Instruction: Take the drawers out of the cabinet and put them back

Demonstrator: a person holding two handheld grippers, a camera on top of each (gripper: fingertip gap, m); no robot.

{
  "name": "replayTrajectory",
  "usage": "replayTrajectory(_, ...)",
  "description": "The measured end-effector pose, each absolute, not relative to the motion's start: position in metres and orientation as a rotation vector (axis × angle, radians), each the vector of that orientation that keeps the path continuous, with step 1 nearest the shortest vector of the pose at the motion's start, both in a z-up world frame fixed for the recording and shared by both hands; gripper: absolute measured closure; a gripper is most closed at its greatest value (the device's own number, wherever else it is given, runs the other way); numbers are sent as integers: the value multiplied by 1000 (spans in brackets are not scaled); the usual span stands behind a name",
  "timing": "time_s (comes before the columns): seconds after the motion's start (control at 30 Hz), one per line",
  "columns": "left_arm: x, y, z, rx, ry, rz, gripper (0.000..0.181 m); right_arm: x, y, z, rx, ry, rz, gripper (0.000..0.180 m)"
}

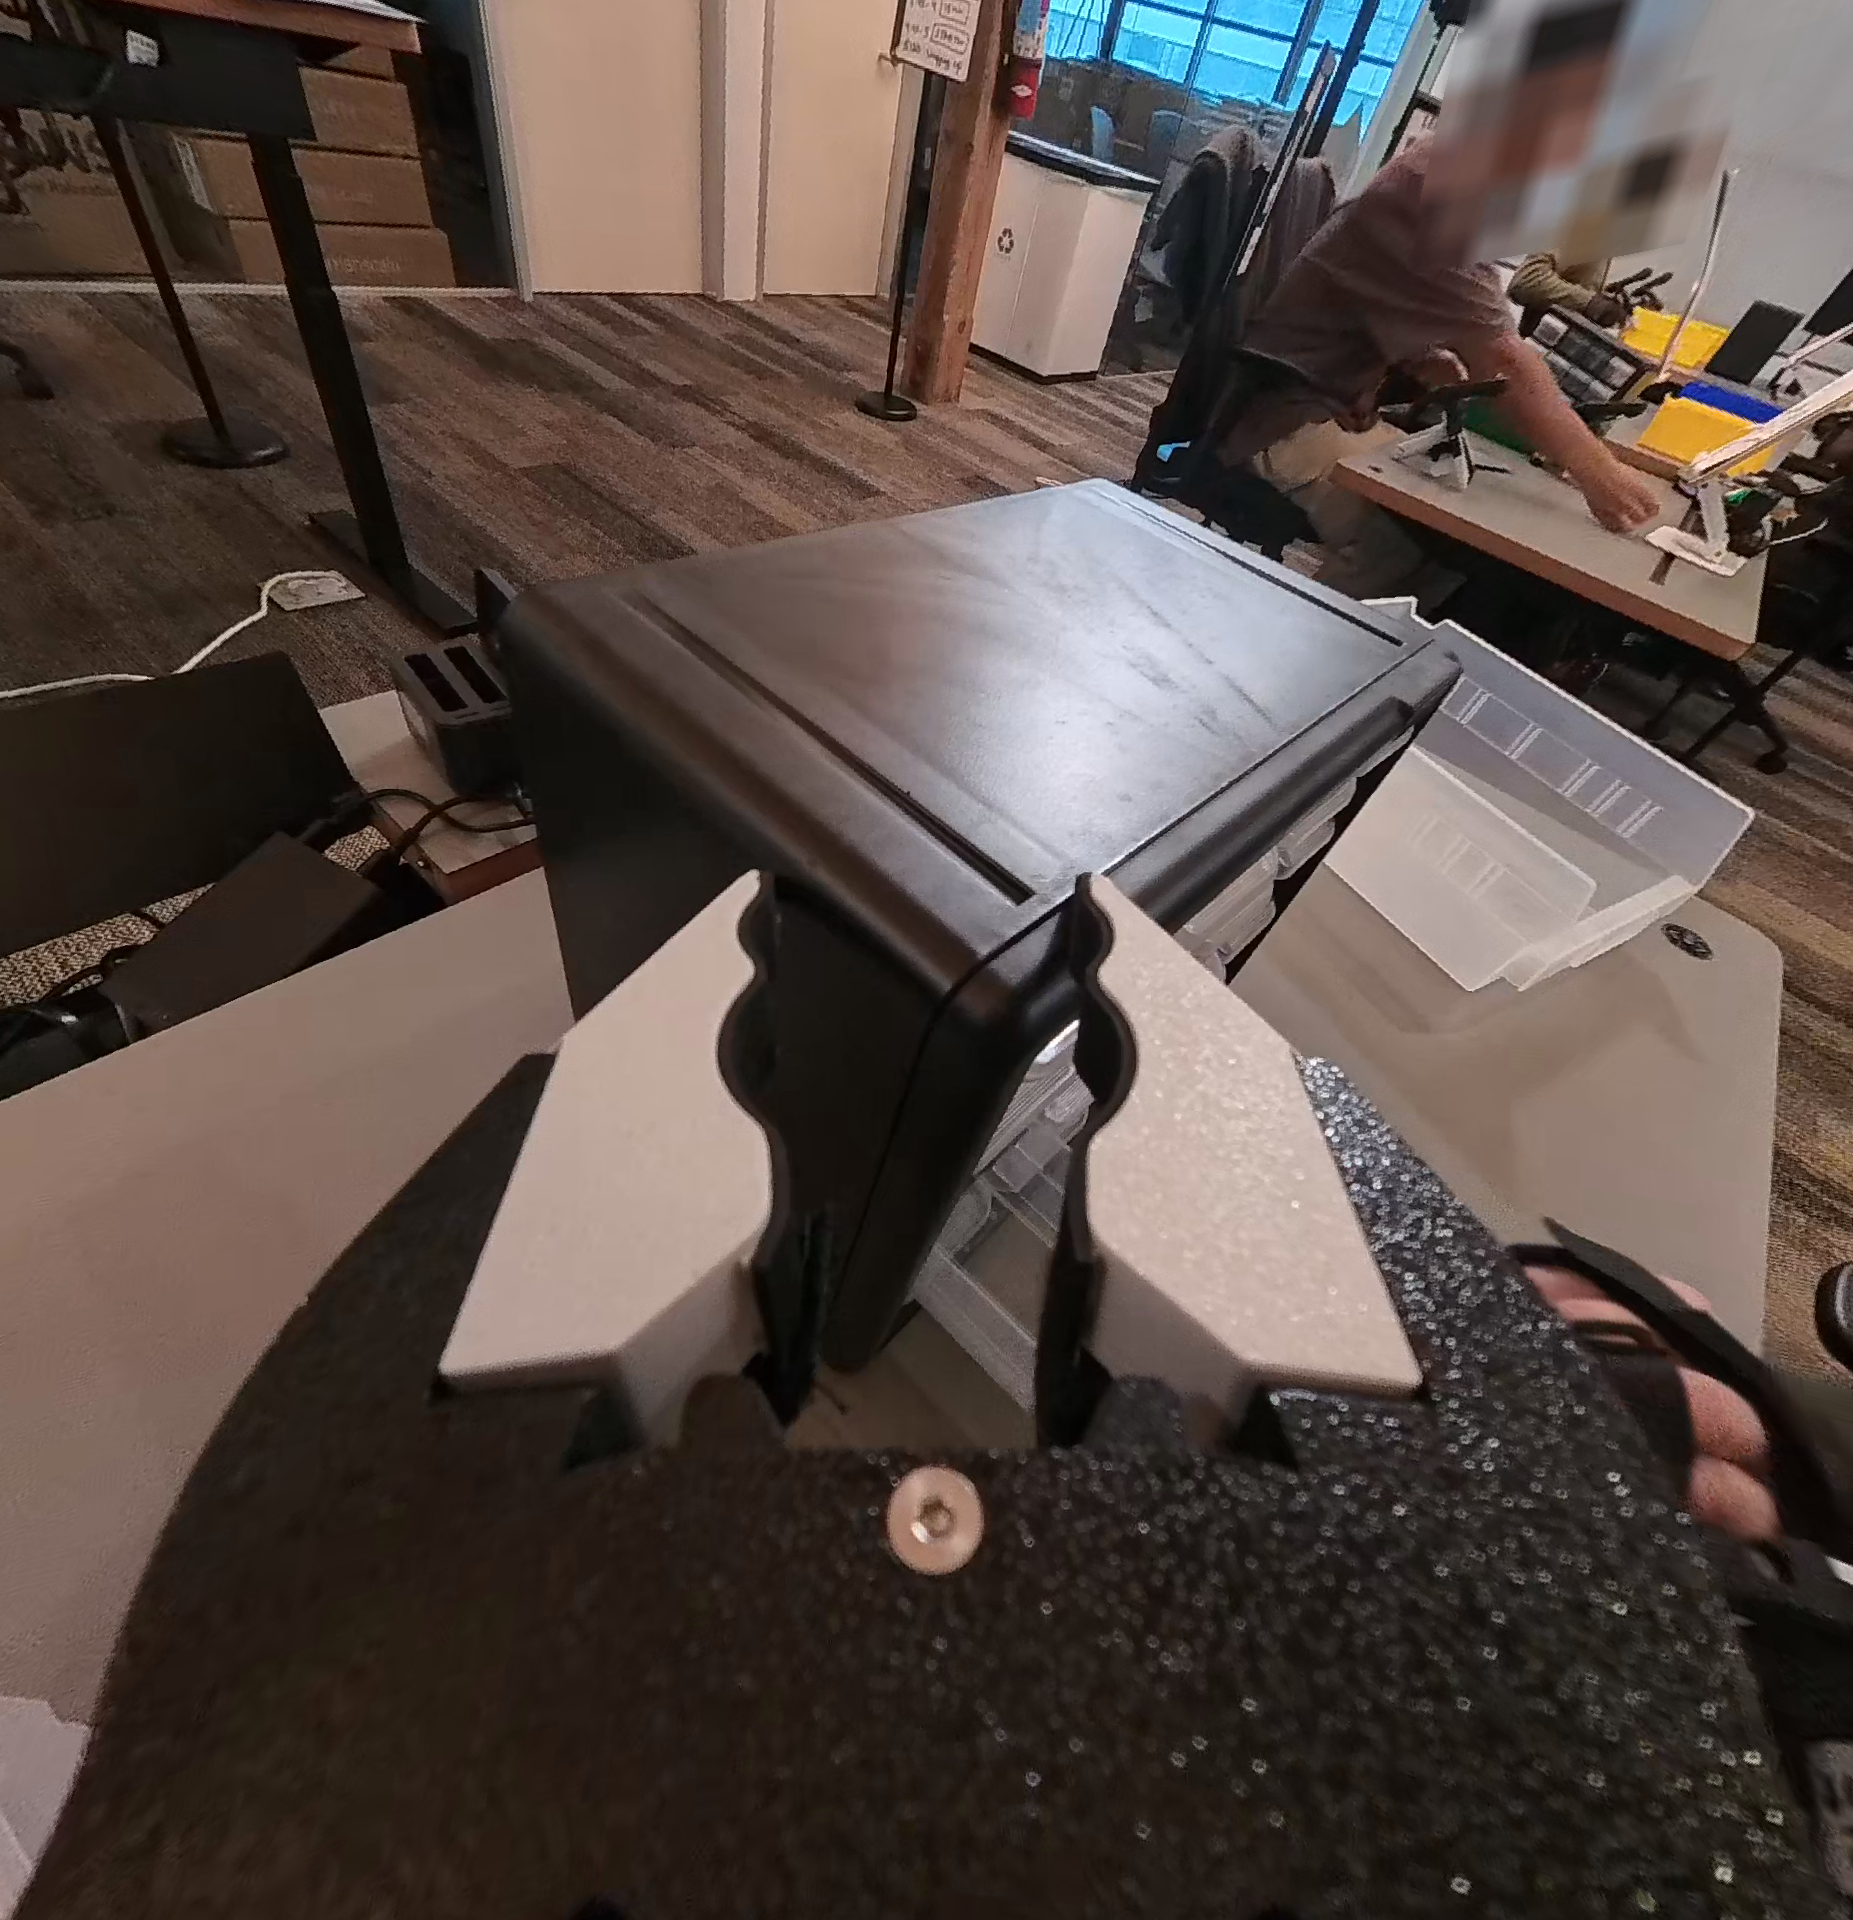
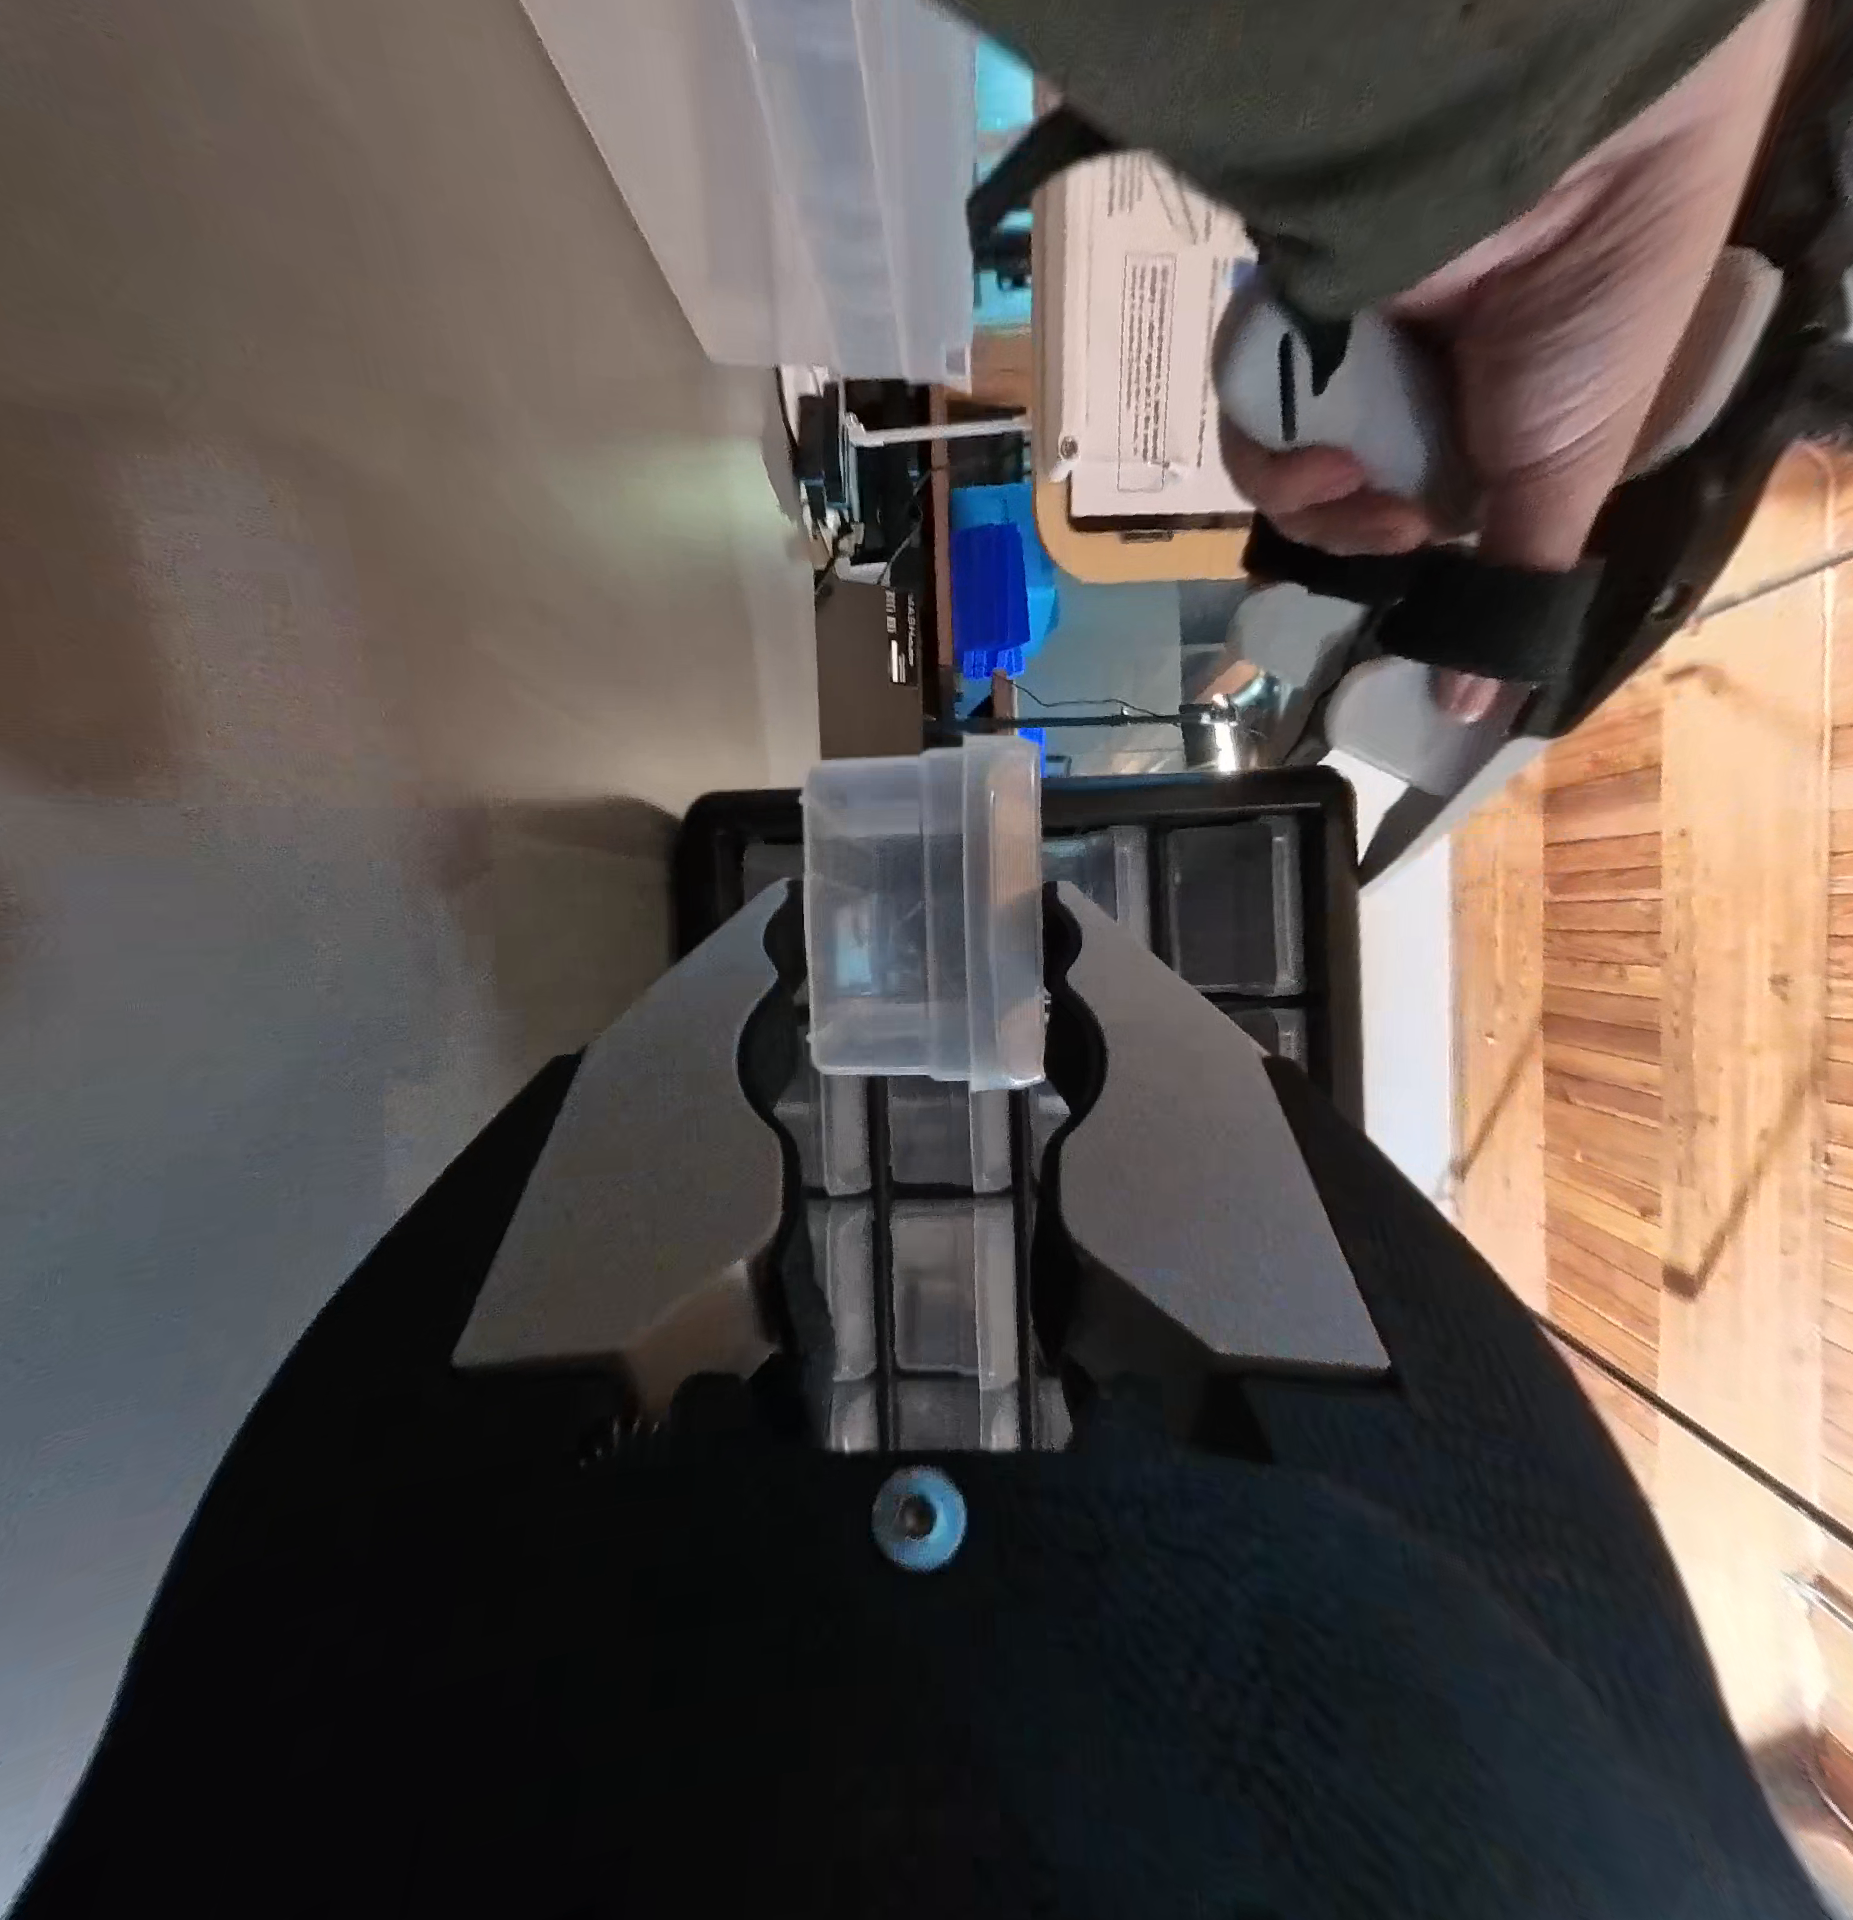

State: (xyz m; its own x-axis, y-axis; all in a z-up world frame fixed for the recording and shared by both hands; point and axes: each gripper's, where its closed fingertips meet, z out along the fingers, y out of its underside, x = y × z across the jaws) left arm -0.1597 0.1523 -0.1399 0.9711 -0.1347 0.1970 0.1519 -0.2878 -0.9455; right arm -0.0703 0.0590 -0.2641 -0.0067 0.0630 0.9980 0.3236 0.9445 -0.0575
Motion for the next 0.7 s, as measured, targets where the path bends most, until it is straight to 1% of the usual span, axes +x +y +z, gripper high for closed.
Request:
replayTrajectory(0.1,-160,152,-140,-1841,-14,-279,126,-57,47,-264,-359,-1633,-110,135)
replayTrajectory(0.17,-160,152,-140,-1840,-13,-279,126,-50,41,-253,-452,-1642,44,136)
replayTrajectory(0.3,-160,152,-140,-1836,-14,-282,126,-26,47,-209,-700,-1610,391,136)
replayTrajectory(0.4,-160,152,-140,-1833,-12,-285,127,15,72,-168,-887,-1526,526,136)
replayTrajectory(0.5,-161,152,-140,-1826,-9,-300,127,74,118,-106,-1018,-1300,552,136)
replayTrajectory(0.57,-161,152,-140,-1821,-10,-307,128,118,168,-71,-1122,-1156,464,136)
replayTrajectory(0.63,-161,152,-140,-1821,-9,-308,127,161,229,-51,-1238,-1033,331,136)
replayTrajectory(0.7,-161,152,-140,-1820,-8,-308,127,193,287,-47,-1367,-934,289,136)
